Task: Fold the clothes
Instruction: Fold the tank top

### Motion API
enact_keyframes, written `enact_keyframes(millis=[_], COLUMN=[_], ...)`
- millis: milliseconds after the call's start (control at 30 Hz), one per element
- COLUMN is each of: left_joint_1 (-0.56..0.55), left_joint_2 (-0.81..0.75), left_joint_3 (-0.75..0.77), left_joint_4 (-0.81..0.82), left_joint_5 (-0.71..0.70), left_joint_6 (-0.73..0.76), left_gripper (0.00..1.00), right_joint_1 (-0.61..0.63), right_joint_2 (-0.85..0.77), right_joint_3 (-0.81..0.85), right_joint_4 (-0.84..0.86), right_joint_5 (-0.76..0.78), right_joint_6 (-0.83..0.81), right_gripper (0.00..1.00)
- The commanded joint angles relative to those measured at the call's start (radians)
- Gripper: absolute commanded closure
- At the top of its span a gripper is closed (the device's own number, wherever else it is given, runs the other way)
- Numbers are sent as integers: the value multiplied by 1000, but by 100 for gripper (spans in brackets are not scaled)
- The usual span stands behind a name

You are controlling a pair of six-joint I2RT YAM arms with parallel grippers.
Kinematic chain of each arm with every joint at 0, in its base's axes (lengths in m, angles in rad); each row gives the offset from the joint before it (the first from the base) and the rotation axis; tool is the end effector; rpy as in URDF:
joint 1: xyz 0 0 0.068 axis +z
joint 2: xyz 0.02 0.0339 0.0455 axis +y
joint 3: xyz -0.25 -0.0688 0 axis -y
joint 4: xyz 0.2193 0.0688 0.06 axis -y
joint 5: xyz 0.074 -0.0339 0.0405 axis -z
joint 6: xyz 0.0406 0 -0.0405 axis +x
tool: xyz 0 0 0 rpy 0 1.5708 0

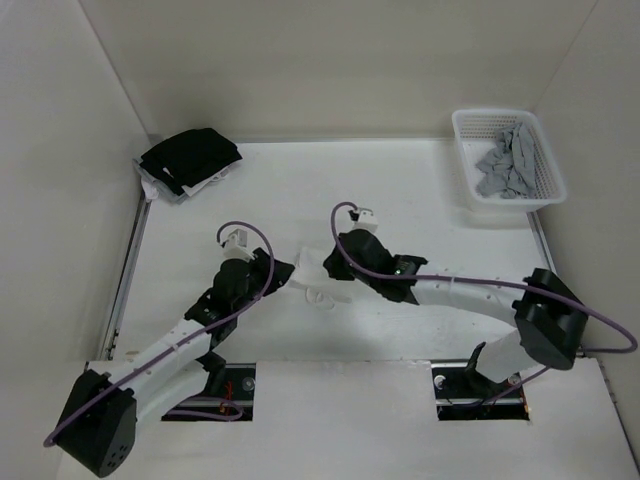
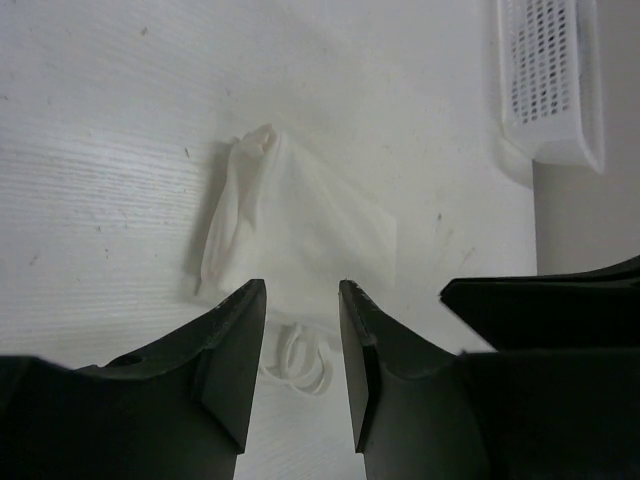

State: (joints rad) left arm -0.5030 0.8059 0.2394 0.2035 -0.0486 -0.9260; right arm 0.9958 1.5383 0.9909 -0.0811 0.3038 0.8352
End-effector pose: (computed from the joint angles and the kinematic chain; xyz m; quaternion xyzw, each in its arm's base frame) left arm 0.1510 -0.0808 0.1861 -0.1862 0.8017 -0.3569 0.4419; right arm 0.1851 0.2632 0.2342 -0.0022 0.8835 0.2736 0.3803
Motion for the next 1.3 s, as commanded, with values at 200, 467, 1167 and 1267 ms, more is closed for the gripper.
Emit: enact_keyframes(millis=[200, 467, 1167, 1267], left_joint_1=[-55, 71, -162, -127], left_joint_2=[67, -111, 499, 523], left_joint_3=[81, 29, 212, 184], left_joint_4=[48, -188, 287, 300], left_joint_5=[-13, -77, -70, -71], left_joint_6=[70, 136, 104, 98], left_gripper=[63, 59, 93, 91], right_joint_1=[-127, -325, -253, -248], right_joint_2=[-299, -538, 0, 66], right_joint_3=[-417, -569, -319, -317], right_joint_4=[351, 368, 552, 573], right_joint_5=[-20, -61, -295, -281], right_joint_6=[1, -73, -28, -5], right_gripper=[97, 77, 99, 98])
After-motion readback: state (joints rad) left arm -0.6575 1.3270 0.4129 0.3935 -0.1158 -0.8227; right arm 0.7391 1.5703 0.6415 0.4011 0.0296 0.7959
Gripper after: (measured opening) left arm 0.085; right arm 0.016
